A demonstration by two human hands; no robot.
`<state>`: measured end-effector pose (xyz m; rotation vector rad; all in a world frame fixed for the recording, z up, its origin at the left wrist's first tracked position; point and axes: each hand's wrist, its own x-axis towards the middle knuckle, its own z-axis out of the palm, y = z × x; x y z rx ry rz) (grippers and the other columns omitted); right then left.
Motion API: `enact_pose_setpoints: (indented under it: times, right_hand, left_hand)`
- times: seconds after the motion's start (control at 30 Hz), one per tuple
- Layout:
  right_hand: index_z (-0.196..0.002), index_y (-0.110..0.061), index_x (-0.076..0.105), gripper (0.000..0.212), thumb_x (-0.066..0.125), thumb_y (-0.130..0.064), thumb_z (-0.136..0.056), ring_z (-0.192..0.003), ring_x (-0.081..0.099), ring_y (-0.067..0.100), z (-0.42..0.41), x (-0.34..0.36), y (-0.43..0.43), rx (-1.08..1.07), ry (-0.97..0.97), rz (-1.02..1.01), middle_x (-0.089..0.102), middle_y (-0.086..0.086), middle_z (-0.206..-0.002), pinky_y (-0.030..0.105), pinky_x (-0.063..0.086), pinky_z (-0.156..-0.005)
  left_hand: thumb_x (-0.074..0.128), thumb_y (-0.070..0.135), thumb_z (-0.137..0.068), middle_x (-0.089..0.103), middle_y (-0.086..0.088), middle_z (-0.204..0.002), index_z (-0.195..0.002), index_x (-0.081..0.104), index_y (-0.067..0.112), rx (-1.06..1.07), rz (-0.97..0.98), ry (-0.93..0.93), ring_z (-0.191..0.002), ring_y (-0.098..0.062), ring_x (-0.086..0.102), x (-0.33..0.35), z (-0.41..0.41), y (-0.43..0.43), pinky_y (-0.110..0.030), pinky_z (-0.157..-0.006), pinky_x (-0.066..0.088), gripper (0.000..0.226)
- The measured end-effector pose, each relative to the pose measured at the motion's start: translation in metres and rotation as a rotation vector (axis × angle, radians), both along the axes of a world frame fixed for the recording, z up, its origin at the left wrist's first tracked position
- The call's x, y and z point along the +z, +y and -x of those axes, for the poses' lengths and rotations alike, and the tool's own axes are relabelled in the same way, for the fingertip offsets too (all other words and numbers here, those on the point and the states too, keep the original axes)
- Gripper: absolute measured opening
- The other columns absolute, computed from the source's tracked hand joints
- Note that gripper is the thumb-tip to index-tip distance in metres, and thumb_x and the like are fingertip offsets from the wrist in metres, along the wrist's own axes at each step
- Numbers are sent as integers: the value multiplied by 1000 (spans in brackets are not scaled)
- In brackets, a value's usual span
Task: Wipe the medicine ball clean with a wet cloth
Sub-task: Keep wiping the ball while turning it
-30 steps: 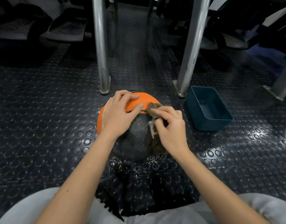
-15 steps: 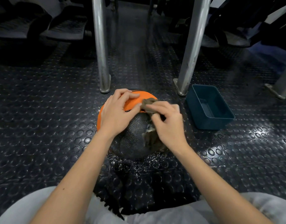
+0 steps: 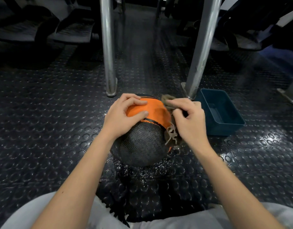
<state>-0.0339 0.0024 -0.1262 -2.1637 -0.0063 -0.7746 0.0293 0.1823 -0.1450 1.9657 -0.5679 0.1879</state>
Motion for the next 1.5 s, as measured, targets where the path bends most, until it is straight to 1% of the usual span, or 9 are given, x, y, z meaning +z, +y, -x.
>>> enact_pose_setpoints:
  times: [0.2,0.37,0.57,0.67,0.8,0.97,1.23,1.33,1.5]
  right_hand:
    - [-104,-22,70,33,45,-11,-85,-91,37,-5,8,-36,1,1,-50,64,55,-20,-102,18,30,-83]
    - [-107,-4,69,31,49,8,-86,-103,60,27,3,-57,-49,-163,364,-178,66,5,-103,18,39,-84]
    - [-104,-31,66,41,43,-5,-83,-105,54,6,1,-9,-16,79,130,-27,64,-15,-106,16,27,-94]
    - [-116,-38,56,37,37,-21,-90,-109,47,13,9,-28,8,134,122,48,56,-17,-120,14,22,-90]
    - [-115,-27,60,35,43,-8,-91,-105,46,0,9,-49,-4,2,105,-151,56,-17,-112,13,25,-93]
    - [-114,-6,65,35,44,9,-90,-107,58,22,10,-67,-35,-168,410,-296,65,9,-114,13,40,-87]
    - [-106,-24,68,38,40,-10,-84,-97,48,12,10,-33,11,122,29,108,57,-14,-107,14,25,-88]
    - [-104,-26,64,39,43,3,-88,-101,52,13,8,-49,-17,-79,253,-113,60,-8,-103,23,33,-95]
    - [-97,-29,61,32,43,-4,-97,-89,57,8,10,-33,-10,-104,526,-655,62,-1,-102,24,46,-83]
  left_hand:
    - [63,55,-67,53,29,-106,-90,65,47,-69,-5,-46,-107,2,52,-1,3,-9,-16,-98,33,24]
    - [74,42,-74,51,32,-108,-91,64,45,-98,-78,-53,-109,19,41,1,11,-17,-21,-101,29,21]
    - [52,66,-69,47,25,-107,-121,43,53,15,-24,0,-108,6,45,-1,4,-2,-12,-96,32,55]
    - [57,69,-62,44,29,-110,-109,50,57,45,-2,100,-113,5,42,-3,-3,7,-16,-98,30,49]
    - [59,69,-60,46,32,-112,-100,56,56,24,7,140,-110,14,43,-2,-6,6,-8,-92,28,41]
    - [60,67,-59,47,31,-111,-99,58,54,15,58,173,-111,14,44,-4,-5,13,-3,-91,28,42]
    - [67,43,-72,57,8,-123,-123,55,30,101,262,321,-110,2,52,-6,-11,30,-18,-101,38,54]
    - [73,36,-76,51,7,-128,-127,55,25,186,251,359,-116,-5,49,-6,-10,27,-10,-93,36,55]
    - [63,86,-46,45,-2,-135,-135,46,28,351,226,735,-120,-23,48,-18,-13,38,-42,-105,37,107]
